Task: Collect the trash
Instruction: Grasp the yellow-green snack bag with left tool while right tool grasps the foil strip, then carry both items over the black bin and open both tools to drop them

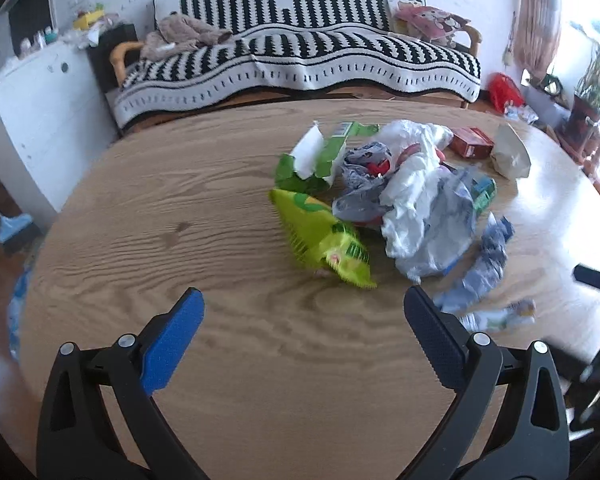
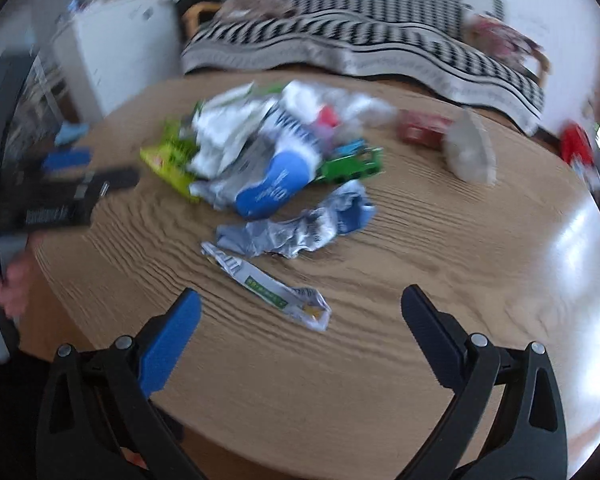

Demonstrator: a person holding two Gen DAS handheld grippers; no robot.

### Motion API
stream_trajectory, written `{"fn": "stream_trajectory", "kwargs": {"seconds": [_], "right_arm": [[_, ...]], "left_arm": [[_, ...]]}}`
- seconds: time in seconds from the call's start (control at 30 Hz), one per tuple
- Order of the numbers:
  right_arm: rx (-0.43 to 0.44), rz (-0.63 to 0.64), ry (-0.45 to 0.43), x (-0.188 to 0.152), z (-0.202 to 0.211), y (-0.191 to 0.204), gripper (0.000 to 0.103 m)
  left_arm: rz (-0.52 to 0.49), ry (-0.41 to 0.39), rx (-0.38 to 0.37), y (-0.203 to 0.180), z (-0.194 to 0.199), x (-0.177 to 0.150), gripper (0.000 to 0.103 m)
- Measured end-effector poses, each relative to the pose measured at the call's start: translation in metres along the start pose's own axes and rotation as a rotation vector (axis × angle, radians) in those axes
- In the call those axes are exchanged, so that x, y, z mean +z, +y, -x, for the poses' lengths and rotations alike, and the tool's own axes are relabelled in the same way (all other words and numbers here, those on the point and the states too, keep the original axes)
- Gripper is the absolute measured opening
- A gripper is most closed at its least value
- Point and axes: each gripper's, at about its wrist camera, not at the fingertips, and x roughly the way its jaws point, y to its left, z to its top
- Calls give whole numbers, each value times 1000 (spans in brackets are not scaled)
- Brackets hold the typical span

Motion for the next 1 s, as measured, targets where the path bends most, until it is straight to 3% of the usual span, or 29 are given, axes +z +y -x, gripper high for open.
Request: {"fn": "stream_trajectory", "kwargs": {"seconds": [0.23,0.33,0.4,0.43,0.47,0.5,0.6,0.77,0.9,1.0], "right_arm": [[13,108,62,-1,-54,3,90],[65,92,58,0,-58,1,80],[80,101,44,-1,-53,2,57],[89,109,42,-1,-50,2,31],[102,111,49,-1,-48,3,22],[116,107,58,-2,-45,4,19],[146,103,49,-8,-32,8,14],[184,67,-31,-14,8,9,13],[199,-9,-109,-16,49,-15,13],[189,-115,-181,-28,89,-51,13]], "left_arm": [[31,55,-37,-10,-55,17,98],[14,66,-25,-12,-67,21,97],[17,75,-44,-10,-72,23,91],[17,83,-47,-10,-73,23,75],[21,91,-70,-8,-74,23,59],[30,100,-93,-7,-74,22,51],[28,91,-75,-4,-66,17,45],[38,89,-40,4,-43,17,45],[41,-5,12,7,-2,26,45],[37,-70,-16,-9,21,35,45]]}}
